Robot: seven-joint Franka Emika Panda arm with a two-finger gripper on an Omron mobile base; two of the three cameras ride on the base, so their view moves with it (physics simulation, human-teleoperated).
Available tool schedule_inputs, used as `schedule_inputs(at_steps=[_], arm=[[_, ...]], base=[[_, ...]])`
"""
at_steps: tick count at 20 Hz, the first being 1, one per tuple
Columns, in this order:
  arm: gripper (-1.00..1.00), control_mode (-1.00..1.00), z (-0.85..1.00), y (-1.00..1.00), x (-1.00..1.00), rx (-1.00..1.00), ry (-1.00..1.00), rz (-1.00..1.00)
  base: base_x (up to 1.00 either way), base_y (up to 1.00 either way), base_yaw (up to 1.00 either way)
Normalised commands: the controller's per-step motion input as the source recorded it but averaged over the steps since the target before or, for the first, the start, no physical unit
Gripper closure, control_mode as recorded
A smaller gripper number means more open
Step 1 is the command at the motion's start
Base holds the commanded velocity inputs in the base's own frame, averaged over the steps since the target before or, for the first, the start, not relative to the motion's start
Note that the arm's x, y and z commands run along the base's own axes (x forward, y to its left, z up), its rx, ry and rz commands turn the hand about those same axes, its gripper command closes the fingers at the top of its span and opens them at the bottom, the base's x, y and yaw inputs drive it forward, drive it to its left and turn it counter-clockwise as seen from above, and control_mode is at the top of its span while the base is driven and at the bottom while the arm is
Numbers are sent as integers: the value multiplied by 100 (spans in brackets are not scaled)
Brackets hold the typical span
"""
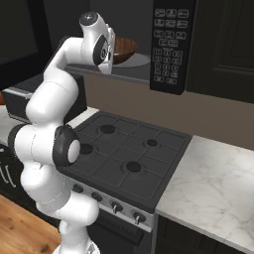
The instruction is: Place the bowl containing the mushroom and carrot in the microwave. Close the microwave door and press the start button to microwave the meal.
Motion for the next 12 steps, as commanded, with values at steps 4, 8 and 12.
schedule_inputs(at_steps=[4, 8, 12], arm=[[100, -100, -9, 0, 59, 0, 0, 0], [100, -100, -11, 0, 57, 0, 0, 0], [-100, -100, -4, 0, 33, 0, 0, 0]], base=[[0, 0, 0], [0, 0, 0], [0, 0, 0]])
